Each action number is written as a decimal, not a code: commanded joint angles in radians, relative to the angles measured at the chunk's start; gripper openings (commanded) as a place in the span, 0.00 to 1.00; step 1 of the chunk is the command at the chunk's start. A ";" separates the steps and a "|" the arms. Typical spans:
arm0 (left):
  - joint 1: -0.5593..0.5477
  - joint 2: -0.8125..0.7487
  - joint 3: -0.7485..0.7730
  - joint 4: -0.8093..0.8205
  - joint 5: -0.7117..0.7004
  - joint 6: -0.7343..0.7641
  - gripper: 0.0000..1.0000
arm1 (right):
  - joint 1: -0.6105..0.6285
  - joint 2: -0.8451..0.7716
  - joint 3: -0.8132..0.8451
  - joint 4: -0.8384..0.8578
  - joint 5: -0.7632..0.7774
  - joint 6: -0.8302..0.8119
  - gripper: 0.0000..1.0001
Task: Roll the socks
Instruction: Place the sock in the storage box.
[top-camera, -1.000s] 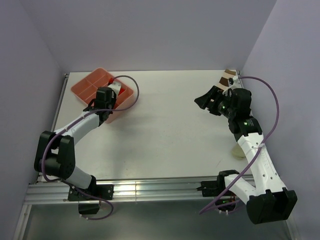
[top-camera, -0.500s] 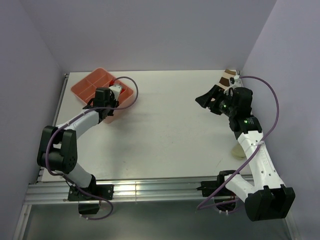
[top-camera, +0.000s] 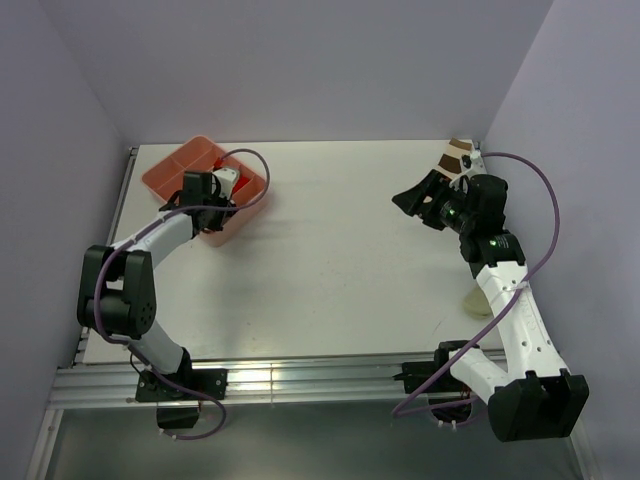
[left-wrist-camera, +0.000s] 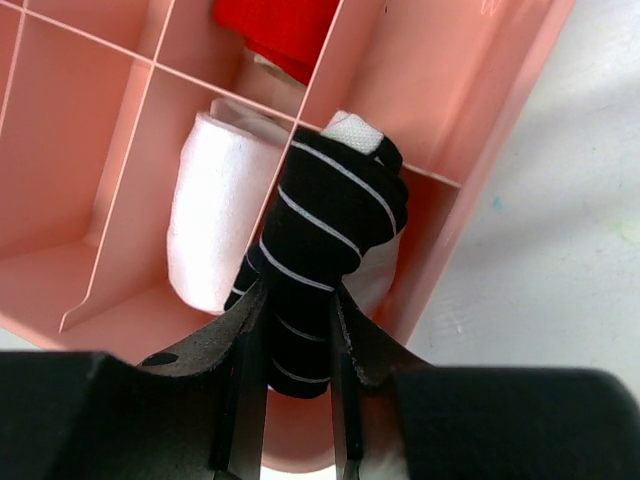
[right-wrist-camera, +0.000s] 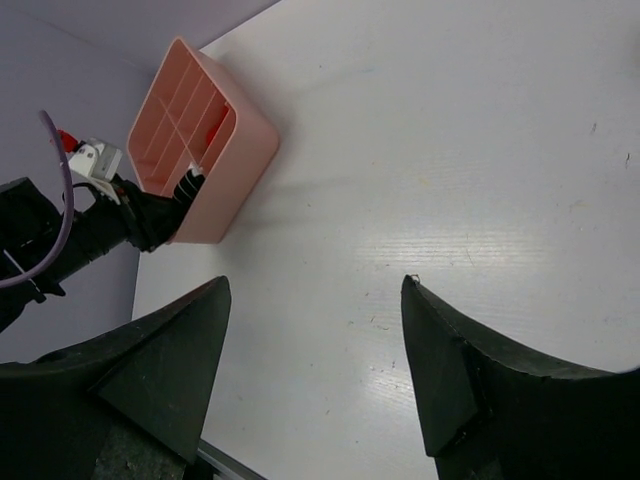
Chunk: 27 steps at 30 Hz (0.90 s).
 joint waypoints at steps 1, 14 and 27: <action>0.019 0.019 0.045 -0.070 0.042 0.013 0.00 | -0.009 0.002 0.011 -0.001 -0.013 -0.017 0.76; 0.022 0.019 0.094 -0.168 0.030 0.007 0.01 | -0.010 -0.008 0.014 -0.004 -0.048 0.002 0.75; 0.024 0.160 0.201 -0.229 0.068 0.003 0.01 | -0.009 -0.057 -0.038 -0.013 -0.045 0.001 0.75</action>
